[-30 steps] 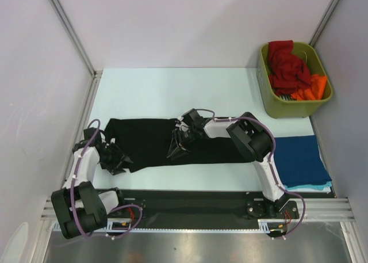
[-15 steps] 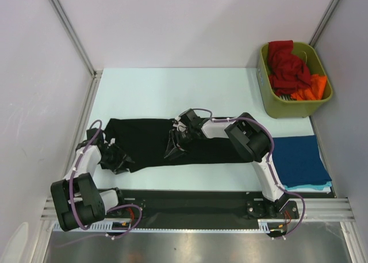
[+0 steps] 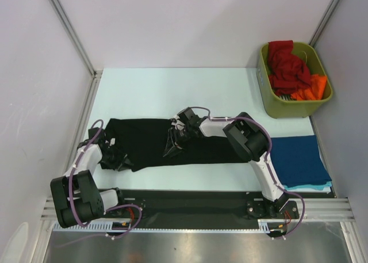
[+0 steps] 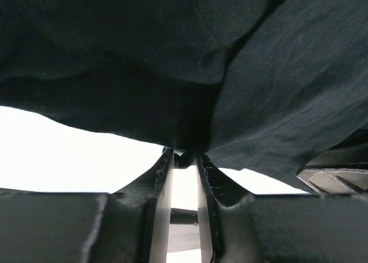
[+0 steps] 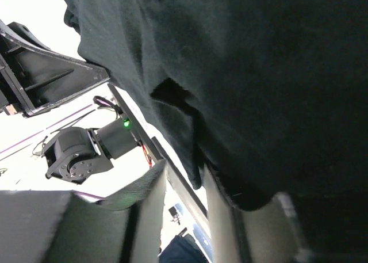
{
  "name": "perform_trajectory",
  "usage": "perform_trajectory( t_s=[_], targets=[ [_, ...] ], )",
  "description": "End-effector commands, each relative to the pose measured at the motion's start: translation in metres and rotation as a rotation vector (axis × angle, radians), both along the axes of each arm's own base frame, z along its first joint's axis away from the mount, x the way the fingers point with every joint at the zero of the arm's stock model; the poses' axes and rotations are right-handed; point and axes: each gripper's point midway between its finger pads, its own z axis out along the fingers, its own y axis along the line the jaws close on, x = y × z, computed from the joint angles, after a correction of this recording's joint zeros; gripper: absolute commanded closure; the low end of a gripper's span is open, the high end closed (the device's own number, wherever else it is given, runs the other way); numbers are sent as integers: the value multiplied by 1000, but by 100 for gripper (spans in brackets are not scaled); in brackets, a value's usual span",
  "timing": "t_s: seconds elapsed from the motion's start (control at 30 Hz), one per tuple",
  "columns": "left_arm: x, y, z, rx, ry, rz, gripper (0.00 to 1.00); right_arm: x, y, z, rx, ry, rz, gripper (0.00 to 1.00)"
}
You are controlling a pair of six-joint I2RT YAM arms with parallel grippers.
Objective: Fold and stack the t-shirts
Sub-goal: Fold the tshirt
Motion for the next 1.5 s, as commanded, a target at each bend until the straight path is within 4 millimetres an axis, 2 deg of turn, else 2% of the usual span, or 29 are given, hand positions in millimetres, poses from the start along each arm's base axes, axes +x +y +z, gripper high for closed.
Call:
perform_trajectory(
  t_s=[0.0, 0.03, 0.07, 0.17, 0.33, 0.43, 0.6, 0.93, 1.2, 1.47],
  targets=[
    [1, 0, 1, 10, -6, 3, 75, 3, 8, 3, 8, -28, 8, 64],
    [1, 0, 1, 12, -5, 4, 76, 3, 9, 5, 11, -30, 9, 67],
    [0, 0, 1, 15, -3, 3, 78, 3, 9, 8, 15, -22, 8, 76],
    [-3, 0, 2, 17, 10, 4, 88, 3, 10, 12, 24, -18, 6, 92],
    [1, 2, 12, 21, 2, 10, 100, 8, 9, 25, 42, -24, -9, 98],
    [10, 6, 21, 33, -19, 19, 99, 17, 12, 34, 73, -23, -23, 98],
    [31, 10, 36, 38, -63, 26, 98, 27, 13, 37, 90, 0, -34, 98],
    [53, 7, 33, -14, -62, 36, 95, 54, 19, 46, 129, 21, -73, 95],
    [73, 13, 43, -2, -91, 30, 94, 70, 25, 36, 138, 56, -87, 89],
    [93, 13, 46, -31, -111, 22, 88, 87, 29, 36, 158, 60, -111, 82]
  ],
)
